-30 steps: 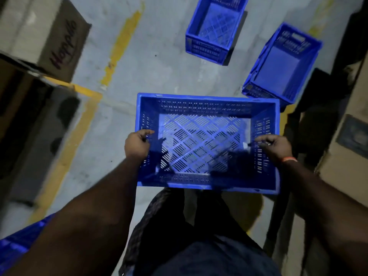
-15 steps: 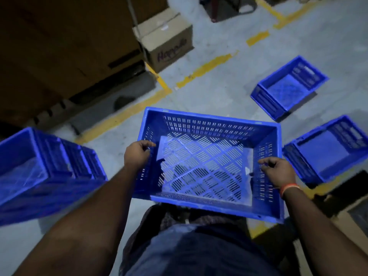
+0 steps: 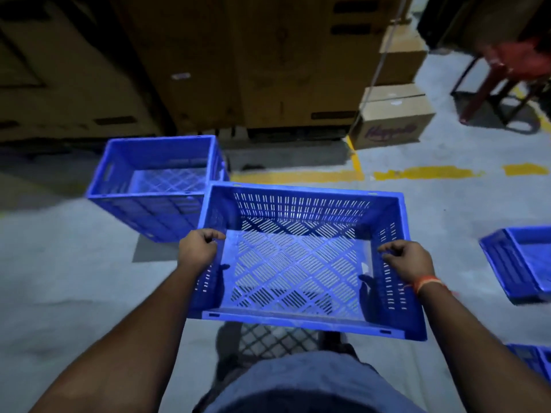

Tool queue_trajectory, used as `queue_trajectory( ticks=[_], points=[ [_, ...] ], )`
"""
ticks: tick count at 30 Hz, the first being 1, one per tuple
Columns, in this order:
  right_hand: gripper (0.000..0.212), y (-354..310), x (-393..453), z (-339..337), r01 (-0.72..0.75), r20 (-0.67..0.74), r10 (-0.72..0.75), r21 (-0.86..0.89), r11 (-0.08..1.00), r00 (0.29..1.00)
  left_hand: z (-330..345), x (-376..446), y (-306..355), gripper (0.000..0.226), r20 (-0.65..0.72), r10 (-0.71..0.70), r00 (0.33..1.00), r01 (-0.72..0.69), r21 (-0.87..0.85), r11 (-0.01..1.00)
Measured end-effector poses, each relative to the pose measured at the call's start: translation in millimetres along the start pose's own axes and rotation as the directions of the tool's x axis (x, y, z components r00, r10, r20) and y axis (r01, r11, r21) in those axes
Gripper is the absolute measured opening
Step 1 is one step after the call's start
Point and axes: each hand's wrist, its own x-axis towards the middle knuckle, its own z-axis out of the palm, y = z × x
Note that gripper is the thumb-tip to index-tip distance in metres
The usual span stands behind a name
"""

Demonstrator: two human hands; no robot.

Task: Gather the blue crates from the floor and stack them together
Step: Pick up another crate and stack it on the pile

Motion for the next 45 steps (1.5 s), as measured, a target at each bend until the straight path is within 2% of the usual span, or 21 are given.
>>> queue_trajectory(
  ticks=[4, 10, 19, 38, 45],
  points=[
    [0.015, -78, -16, 58, 0.07, 0.02, -0.07, -0.013, 0.997, 0.997, -65, 0, -75, 0.031, -0.035, -0.08, 0.996, 0.077, -0.085, 0.993],
    [0.014, -180, -41, 144, 0.169, 0.063, -0.168, -0.007, 0.986, 0.984, -150, 9, -175, 0.029, -0.143, -0.186, 0.972, 0.172, -0.105, 0.979],
    [0.017, -303, -45, 220, 0.208, 0.085, -0.207, 0.003, 0.978, 0.975, -232, 60, -258, 0.017, -0.187, -0.253, 0.949, 0.221, -0.179, 0.959],
    [0.014, -519, 77, 335, 0.191, 0.1, -0.196, 0.055, 0.98, 0.975, -362, 315, -321, 0.011, -0.138, -0.166, 0.976, 0.152, -0.108, 0.982],
    [0.017, -569, 129, 355, 0.093, 0.051, -0.094, 0.017, 0.995, 0.994, -379, 434, -309, 0.013, -0.06, -0.06, 0.996, 0.058, -0.042, 0.997]
  ],
)
